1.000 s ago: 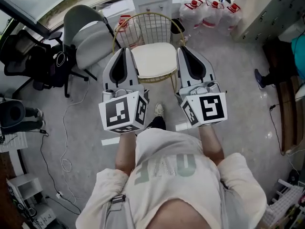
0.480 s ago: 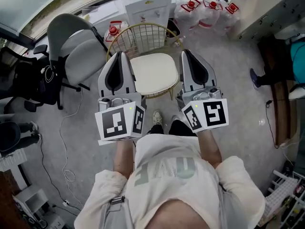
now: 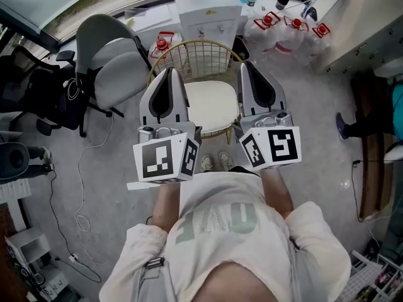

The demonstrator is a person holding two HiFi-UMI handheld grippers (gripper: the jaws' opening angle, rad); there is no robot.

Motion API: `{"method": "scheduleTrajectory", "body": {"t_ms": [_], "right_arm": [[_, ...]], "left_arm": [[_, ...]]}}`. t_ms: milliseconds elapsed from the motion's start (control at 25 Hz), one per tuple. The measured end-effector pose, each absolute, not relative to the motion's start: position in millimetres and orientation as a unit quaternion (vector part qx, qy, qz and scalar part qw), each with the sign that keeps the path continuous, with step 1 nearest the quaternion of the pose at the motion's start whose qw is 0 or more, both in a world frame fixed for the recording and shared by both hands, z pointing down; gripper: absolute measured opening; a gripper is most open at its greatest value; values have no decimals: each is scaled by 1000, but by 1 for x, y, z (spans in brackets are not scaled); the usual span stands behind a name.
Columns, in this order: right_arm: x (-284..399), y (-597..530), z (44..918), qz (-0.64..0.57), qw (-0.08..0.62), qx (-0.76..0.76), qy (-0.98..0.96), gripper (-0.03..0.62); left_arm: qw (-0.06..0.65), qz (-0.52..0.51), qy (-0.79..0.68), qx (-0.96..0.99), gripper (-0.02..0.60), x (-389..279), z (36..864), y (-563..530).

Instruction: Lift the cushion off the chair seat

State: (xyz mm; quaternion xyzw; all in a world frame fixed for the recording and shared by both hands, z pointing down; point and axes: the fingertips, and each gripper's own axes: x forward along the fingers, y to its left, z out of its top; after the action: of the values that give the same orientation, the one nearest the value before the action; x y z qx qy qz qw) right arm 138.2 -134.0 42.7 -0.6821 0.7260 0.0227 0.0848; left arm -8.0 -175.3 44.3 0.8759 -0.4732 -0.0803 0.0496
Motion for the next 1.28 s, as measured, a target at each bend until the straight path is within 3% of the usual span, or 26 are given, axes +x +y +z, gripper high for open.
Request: {"method": "scheduleTrajectory", "body": {"t_ms": [280, 760, 840, 920, 1080, 1280], "right_arm": [[140, -142, 33, 30, 97, -664, 741, 17], [115, -190, 79, -16, 62, -594, 802, 17], [110, -198, 101, -23, 48, -581, 812, 17], [103, -203, 129, -32, 34, -564, 825, 17], [86, -207, 208, -64, 0, -532, 844, 17], [72, -199, 288, -109, -33, -492, 863, 17]], "left_arm": [[42, -110, -483, 867, 12, -3, 32, -173], [206, -153, -439, 861, 23, 9, 108, -227], [238, -154, -420, 862, 142, 12, 137, -235], [269, -167, -410, 855, 202, 10, 170, -240], [350, -199, -418, 814, 251, -10, 264, -237], [471, -243, -437, 727, 253, -32, 401, -208]]}}
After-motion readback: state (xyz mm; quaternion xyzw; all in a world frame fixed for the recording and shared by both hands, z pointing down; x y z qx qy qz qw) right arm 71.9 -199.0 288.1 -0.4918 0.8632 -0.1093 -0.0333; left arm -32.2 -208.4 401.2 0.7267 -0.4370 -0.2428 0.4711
